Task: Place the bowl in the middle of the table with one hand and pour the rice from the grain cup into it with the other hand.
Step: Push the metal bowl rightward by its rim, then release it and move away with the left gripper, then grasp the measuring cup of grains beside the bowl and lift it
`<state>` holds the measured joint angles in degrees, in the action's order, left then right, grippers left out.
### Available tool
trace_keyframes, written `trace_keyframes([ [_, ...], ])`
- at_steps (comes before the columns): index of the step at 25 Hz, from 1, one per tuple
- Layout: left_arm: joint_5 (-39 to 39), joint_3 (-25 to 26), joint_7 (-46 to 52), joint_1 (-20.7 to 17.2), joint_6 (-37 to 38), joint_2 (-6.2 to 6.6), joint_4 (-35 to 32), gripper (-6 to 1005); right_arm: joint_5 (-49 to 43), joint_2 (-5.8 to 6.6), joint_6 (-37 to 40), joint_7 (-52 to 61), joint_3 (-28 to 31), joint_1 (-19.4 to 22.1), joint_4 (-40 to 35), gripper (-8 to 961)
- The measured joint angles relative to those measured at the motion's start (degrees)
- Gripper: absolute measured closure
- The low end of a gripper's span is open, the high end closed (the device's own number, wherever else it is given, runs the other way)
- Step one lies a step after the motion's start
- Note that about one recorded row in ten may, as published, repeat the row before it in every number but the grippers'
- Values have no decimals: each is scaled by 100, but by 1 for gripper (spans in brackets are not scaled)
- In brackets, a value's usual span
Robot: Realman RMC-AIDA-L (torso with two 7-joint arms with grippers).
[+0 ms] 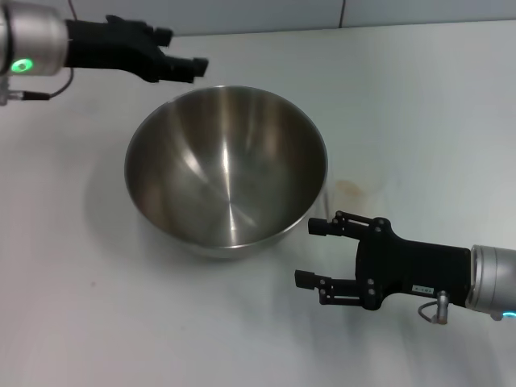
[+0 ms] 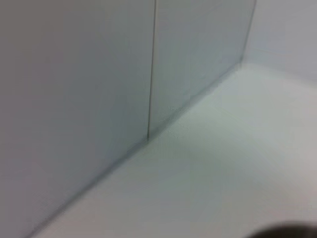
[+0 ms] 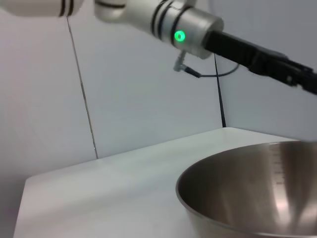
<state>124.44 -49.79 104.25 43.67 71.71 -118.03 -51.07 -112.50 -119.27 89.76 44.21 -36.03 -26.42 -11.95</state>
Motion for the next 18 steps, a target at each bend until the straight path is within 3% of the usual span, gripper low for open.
trace_keyframes([
  [4,-1230,23,-741,-784,240,39,-116,180,0,0,5,0,-1,8,0,159],
  [6,-1230,23,-741,-784,240,39,-116,180,0,1,6,0,0,8,0,159],
  [7,-2080,52,-1477,-1423,484,87,31,180,0,4,6,0,-1,8,0,159],
  [9,-2643,99,-2093,-1806,720,128,279,180,0,9,8,0,-1,7,0,159],
  [13,-3394,475,-2948,-2325,1264,176,879,180,0,10,8,0,-1,5,-4,159],
  [18,-3487,1386,-3916,-2634,2153,233,1891,180,0,9,-1,0,2,5,-1,158],
])
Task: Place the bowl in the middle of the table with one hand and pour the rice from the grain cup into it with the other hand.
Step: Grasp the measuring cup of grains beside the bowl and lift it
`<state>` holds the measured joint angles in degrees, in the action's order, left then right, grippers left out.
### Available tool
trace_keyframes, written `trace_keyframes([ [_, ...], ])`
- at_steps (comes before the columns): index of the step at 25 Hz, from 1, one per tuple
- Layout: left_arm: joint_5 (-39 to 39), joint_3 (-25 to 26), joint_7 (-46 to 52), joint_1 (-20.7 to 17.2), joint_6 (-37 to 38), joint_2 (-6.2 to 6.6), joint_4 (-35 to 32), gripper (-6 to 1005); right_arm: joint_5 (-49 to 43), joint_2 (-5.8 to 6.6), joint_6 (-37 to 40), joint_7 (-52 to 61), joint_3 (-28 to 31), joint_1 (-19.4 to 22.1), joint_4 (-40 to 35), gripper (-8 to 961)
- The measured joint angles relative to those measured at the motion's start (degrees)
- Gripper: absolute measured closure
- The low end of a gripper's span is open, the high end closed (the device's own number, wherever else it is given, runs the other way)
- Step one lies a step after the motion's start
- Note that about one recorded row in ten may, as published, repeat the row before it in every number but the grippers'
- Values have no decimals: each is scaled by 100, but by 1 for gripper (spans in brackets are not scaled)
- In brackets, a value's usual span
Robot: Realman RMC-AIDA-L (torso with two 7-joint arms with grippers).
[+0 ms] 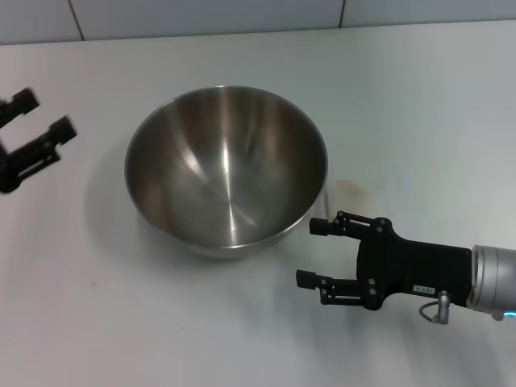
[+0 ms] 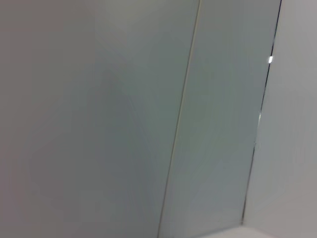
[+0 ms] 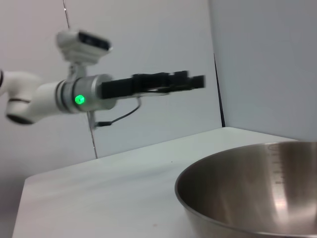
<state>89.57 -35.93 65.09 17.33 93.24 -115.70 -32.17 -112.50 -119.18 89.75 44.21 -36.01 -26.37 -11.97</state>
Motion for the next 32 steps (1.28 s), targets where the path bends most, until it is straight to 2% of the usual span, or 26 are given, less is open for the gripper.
trace_keyframes([
  [3,0,0,0,0,0,0,0,180,1,0,-22,0,6,0,2,158],
  [4,-3,335,-522,-171,306,1,412,180,1,0,-27,0,6,0,2,158],
  [6,14,390,-605,-263,372,4,520,180,5,0,-32,0,11,0,2,158],
  [18,423,85,-1102,-232,932,90,500,180,18,0,-45,9,25,-32,-38,158],
  [19,666,3,-1496,-254,1136,87,479,180,18,0,-45,21,25,-35,-40,159],
  [22,858,-1,-1614,-282,1181,70,476,180,18,0,-45,41,25,-35,-43,159],
  [24,1253,32,-1711,-303,1100,61,468,180,18,0,-45,43,25,-33,-41,159],
  [29,1303,45,-1777,-308,1025,61,466,180,19,-3,-44,45,29,-13,-24,159],
  [32,1310,9,-1850,-310,850,116,461,180,25,-7,-44,45,32,-7,-12,158],
])
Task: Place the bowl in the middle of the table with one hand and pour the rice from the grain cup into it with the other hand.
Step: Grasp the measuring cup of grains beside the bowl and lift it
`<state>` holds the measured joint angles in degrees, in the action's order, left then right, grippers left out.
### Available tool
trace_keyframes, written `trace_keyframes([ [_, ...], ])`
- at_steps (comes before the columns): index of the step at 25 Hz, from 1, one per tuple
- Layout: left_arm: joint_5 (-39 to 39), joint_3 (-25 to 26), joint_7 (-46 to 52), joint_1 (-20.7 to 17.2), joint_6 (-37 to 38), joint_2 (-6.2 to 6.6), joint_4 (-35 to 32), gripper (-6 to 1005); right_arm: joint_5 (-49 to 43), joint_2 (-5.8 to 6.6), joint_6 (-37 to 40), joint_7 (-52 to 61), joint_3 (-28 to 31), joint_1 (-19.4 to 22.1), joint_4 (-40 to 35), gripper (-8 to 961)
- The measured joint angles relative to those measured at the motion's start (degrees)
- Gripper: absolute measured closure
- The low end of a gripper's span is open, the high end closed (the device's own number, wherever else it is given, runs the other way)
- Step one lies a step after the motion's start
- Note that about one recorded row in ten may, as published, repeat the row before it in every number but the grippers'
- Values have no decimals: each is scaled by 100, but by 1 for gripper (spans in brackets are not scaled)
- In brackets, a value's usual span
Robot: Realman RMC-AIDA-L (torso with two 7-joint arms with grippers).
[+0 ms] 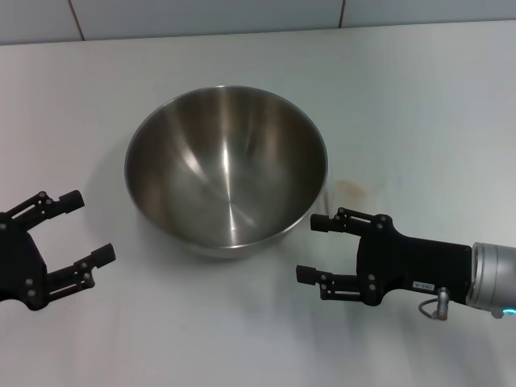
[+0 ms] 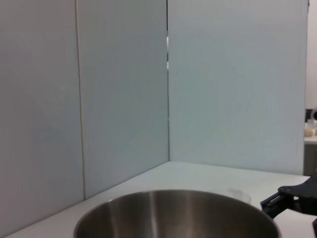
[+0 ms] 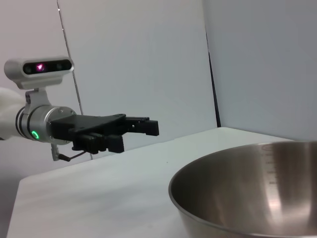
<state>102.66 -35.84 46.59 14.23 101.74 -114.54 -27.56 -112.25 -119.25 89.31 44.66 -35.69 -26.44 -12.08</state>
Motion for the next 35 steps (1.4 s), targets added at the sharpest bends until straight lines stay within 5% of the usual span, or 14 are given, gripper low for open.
trace_keyframes([
  [20,270,48,-53,81,-262,-14,16,180,177,-32,192,-452,130,301,386,158],
  [28,265,51,-14,247,-323,-16,60,180,1320,-41,315,-3192,1242,1079,2301,159],
  [35,275,51,-4,311,-309,18,57,181,1356,-56,124,-4651,2376,1539,3337,159],
])
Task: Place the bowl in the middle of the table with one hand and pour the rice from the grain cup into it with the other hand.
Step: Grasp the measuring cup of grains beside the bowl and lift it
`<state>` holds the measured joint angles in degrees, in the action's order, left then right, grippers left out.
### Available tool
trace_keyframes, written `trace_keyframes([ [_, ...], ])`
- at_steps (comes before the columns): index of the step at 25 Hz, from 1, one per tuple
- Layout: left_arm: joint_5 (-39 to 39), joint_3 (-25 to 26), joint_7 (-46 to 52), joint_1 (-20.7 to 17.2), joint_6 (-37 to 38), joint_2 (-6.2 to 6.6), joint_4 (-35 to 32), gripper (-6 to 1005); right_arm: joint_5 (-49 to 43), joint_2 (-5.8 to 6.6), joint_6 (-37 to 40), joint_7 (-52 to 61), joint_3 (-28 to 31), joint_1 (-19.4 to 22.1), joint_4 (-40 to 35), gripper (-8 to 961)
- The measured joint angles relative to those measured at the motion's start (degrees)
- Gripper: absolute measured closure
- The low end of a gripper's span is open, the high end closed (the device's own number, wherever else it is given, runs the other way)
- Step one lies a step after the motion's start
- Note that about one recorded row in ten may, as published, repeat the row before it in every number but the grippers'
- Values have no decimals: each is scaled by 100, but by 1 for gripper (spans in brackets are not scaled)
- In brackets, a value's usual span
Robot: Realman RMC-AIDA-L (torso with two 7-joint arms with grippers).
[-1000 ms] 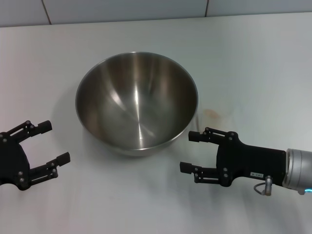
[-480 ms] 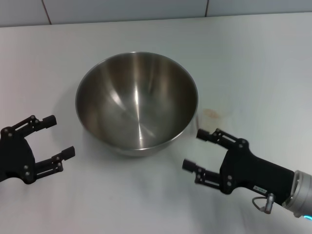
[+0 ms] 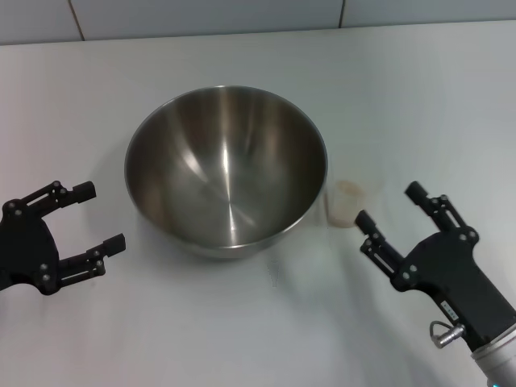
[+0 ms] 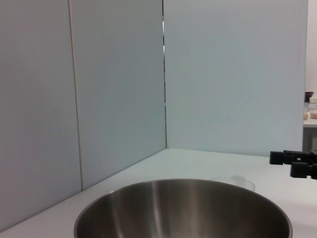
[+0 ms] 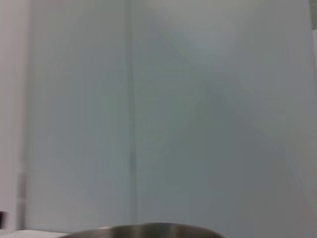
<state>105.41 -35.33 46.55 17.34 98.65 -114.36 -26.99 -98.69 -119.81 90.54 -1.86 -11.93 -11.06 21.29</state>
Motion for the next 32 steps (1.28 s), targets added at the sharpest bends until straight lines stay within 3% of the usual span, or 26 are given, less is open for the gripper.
trace_keyframes([
  [8,-18,2,10,22,16,26,-35,181,155,-7,-753,-777,1201,434,892,159],
  [16,-35,37,13,24,-6,37,-35,181,1220,-8,-1182,-1835,1273,309,1465,158],
  [32,-14,167,13,64,-22,14,-14,181,1275,-8,-1419,-1825,1369,-9,1319,159],
])
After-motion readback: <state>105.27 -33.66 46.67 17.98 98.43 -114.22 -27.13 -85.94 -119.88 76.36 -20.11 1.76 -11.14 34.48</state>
